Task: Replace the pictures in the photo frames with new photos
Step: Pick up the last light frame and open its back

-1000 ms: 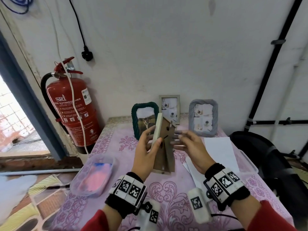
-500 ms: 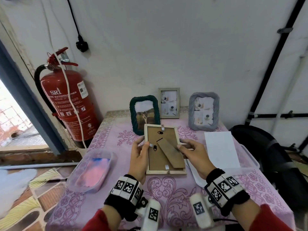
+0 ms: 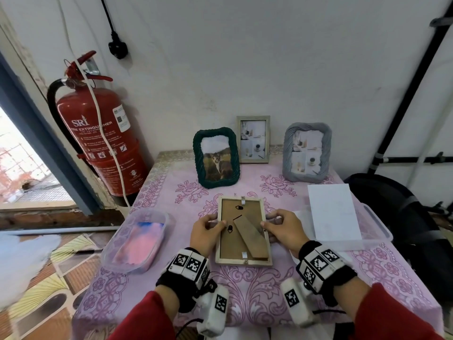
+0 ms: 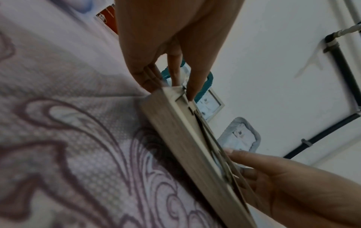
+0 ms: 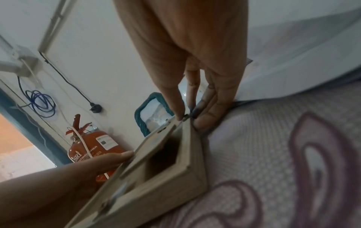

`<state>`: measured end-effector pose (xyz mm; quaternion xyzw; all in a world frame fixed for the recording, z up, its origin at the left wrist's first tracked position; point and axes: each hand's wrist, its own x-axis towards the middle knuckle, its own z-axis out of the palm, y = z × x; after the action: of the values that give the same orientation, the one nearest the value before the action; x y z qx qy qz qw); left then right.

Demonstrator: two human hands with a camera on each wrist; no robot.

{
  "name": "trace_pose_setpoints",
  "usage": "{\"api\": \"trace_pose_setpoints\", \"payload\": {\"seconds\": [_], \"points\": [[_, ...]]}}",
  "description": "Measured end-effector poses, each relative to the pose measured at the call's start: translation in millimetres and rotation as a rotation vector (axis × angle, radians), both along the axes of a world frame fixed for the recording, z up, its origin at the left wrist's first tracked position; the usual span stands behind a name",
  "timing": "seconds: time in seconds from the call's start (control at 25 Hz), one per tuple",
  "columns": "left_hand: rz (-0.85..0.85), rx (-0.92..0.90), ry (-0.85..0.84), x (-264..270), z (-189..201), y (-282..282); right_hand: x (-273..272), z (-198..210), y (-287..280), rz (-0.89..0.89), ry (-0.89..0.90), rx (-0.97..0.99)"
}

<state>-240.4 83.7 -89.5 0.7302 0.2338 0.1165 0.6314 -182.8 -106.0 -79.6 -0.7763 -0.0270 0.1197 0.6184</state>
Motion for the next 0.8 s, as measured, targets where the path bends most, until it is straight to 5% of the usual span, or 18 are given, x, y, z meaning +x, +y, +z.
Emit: {"api": "trace_pose_setpoints", "payload": {"seconds": [0.44, 0.8], "points": [[-0.049, 0.225, 0.284, 18, -6, 13, 9, -6, 9, 0.051, -0.036, -0.338], [-0.099, 0.185, 0.334, 23, -5, 20, 14, 1, 10, 0.062, 0.131, -0.190]]}}
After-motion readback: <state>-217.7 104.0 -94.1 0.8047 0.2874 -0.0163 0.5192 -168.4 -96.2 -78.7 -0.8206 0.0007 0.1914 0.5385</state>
